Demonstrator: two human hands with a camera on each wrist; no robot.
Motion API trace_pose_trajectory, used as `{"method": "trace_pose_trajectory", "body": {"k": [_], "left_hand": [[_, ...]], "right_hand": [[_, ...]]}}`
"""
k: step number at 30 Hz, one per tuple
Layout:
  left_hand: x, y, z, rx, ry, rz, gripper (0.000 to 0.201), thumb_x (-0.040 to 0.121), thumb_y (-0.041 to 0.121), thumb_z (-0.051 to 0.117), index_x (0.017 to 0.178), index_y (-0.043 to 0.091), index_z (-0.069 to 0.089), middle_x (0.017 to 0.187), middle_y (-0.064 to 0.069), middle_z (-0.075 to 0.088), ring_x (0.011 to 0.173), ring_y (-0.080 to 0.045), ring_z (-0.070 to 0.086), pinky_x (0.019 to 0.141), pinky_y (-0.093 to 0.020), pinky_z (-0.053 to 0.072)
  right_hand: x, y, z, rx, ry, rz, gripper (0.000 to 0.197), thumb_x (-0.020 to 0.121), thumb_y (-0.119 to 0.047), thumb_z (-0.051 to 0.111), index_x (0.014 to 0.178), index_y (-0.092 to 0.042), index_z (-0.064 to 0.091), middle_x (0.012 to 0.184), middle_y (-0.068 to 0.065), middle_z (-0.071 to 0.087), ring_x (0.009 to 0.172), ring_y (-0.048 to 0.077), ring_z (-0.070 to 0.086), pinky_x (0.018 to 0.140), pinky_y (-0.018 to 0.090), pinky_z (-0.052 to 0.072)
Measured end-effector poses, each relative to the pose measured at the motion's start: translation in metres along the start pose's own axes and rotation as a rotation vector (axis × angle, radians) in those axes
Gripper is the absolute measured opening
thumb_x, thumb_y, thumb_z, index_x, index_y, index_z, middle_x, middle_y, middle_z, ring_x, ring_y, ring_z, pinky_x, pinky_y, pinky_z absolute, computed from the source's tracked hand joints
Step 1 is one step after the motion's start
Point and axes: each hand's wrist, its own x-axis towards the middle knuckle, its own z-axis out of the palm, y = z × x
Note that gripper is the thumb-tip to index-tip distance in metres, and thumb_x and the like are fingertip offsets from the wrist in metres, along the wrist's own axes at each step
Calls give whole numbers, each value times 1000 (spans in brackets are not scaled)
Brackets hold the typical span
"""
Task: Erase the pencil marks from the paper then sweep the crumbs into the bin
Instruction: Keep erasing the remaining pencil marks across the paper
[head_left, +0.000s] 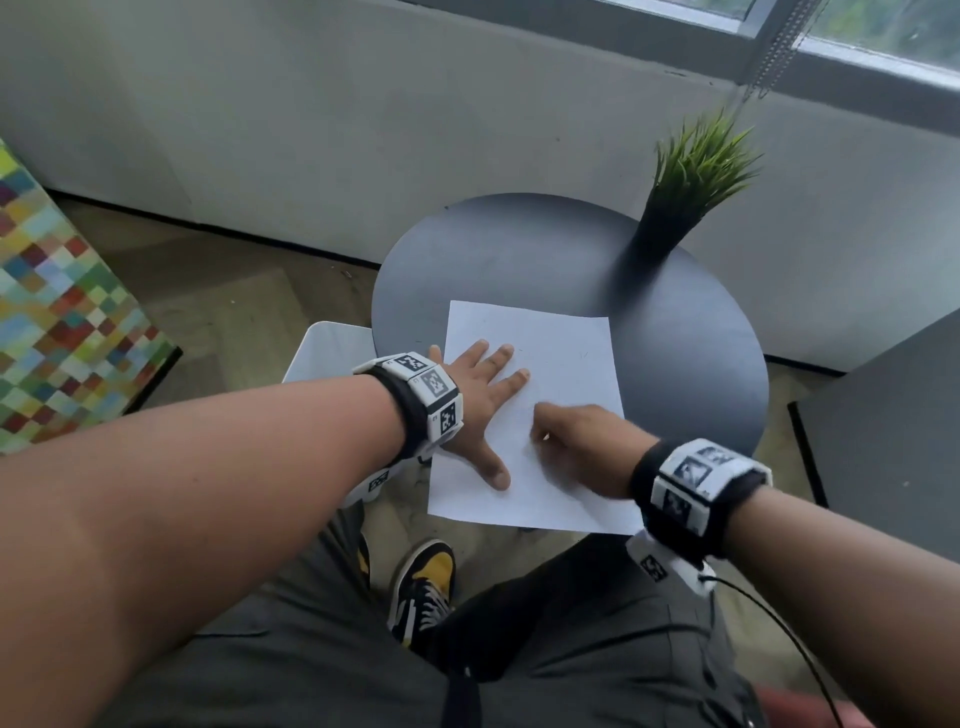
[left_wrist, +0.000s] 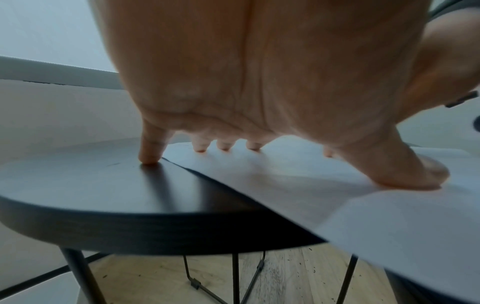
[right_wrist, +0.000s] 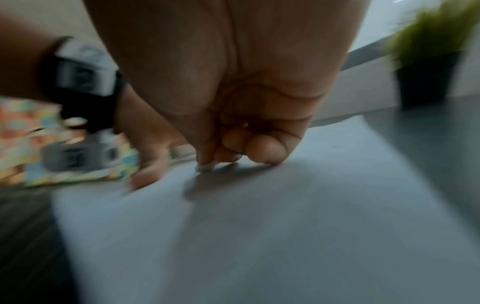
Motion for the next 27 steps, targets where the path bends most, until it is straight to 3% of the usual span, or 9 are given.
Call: {"method": "trace_pose_trajectory", "body": {"k": [3,5,9,12,15,20,22,24,27], "left_hand": [[0,1,0,0,5,5,138,52,92,59,153,35,-16,161,4,-26,149,-25,-20,115,-66,5],[0,0,-1,4,0,9,138,53,92,59,153,35,-16,161,4,-26,149,-25,-20,115,-66,4],[-2,-4,3,-53,22,48,126,60,91,55,155,37,-8,162,6,-25,149,-21,-20,117,-64,3],[-6,-12,4,-156,148,24,112,70,87,50,156,34,2,162,4,-24,150,-18,-19,119,-58,3],[-9,-24,12,-176,181,-94,111,74,88,43,157,30,-4,162,4,-23,149,-19,-20,119,-57,1],[-12,-30,27,-141,111,-90,117,68,94,34,154,31,-14,161,7,-27,148,-20,-25,118,-58,-6],[-11,-32,28,-150,111,-87,118,67,95,35,154,32,-14,160,8,-28,148,-20,-26,118,-59,-7],[-9,-32,29,-160,111,-86,118,67,94,37,154,33,-14,160,8,-28,147,-20,-26,117,-59,-9],[-10,-31,30,-176,110,-85,117,68,93,39,154,34,-14,160,9,-28,147,-19,-27,117,-59,-10]], "right_hand": [[10,50,-16,83,137,342,12,89,-29,55,95,-19,53,95,6,64,83,26,57,70,32,46],[8,73,-26,147,201,459,13,90,-31,58,92,-19,54,91,4,65,80,23,58,69,32,46],[1,64,-34,731,307,372,15,89,-17,68,94,-6,58,67,8,59,54,20,53,55,31,49],[-4,29,-27,1093,262,284,14,85,-7,72,90,-4,60,70,10,57,59,22,54,61,36,53],[-4,-1,-13,1362,126,223,12,87,-8,69,91,-6,57,78,13,63,65,23,60,69,38,54],[20,-7,1,1536,11,292,12,93,-2,58,104,-7,58,81,12,66,68,22,65,78,44,57],[33,7,-5,1535,14,385,14,93,-1,55,105,-8,59,78,11,66,65,21,67,73,40,59],[45,30,-17,1537,182,470,12,93,1,55,102,-8,58,76,10,64,62,20,68,62,34,59],[53,75,-38,1595,660,609,15,93,5,49,102,-6,55,74,10,57,64,21,62,57,30,58]]}}
